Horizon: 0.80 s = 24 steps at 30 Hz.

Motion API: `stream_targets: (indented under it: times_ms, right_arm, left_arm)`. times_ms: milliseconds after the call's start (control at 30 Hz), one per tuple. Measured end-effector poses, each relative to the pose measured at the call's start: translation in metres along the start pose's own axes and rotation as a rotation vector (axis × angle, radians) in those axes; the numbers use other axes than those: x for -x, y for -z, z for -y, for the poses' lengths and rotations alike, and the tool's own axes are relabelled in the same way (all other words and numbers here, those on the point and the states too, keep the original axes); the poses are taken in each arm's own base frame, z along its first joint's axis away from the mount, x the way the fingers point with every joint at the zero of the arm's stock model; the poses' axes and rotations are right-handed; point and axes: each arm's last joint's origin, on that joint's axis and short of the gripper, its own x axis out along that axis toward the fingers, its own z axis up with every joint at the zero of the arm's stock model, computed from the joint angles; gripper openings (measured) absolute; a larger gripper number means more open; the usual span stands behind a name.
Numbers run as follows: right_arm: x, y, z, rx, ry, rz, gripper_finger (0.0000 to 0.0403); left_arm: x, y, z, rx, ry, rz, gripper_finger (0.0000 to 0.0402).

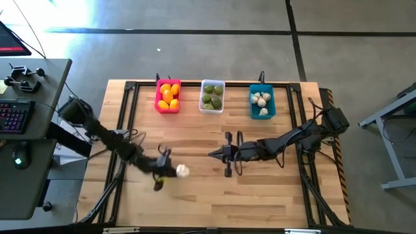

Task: Sort produce into baskets
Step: Put the white garlic into the blue bin

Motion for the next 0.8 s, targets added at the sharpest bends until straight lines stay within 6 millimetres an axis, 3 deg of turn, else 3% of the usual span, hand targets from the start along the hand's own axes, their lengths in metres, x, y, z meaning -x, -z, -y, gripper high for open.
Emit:
stream_targets:
  times_ms: [233, 467, 600, 800]
  right_arm:
    - [0.014, 0.008, 0.022, -0.107, 0.035, 0.262, 0.0]
    - [0.006, -0.009, 0.039, -0.145, 0.043, 0.325, 0.0016]
    - [-0.001, -0.022, 0.051, -0.154, 0.148, 0.332, 0.008]
    - [-0.01, -0.041, 0.072, -0.183, 0.257, 0.324, 0.0215]
  left_arm:
    - [-0.003, -0.04, -0.042, -0.041, 0.048, 0.278, 0.0001]
    - [0.001, -0.082, -0.087, -0.047, -0.071, 0.465, 0.0]
    - [0.005, -0.099, -0.107, -0.09, -0.105, 0.512, 0.0]
    - [0.013, -0.113, -0.132, -0.077, -0.105, 0.545, 0.0]
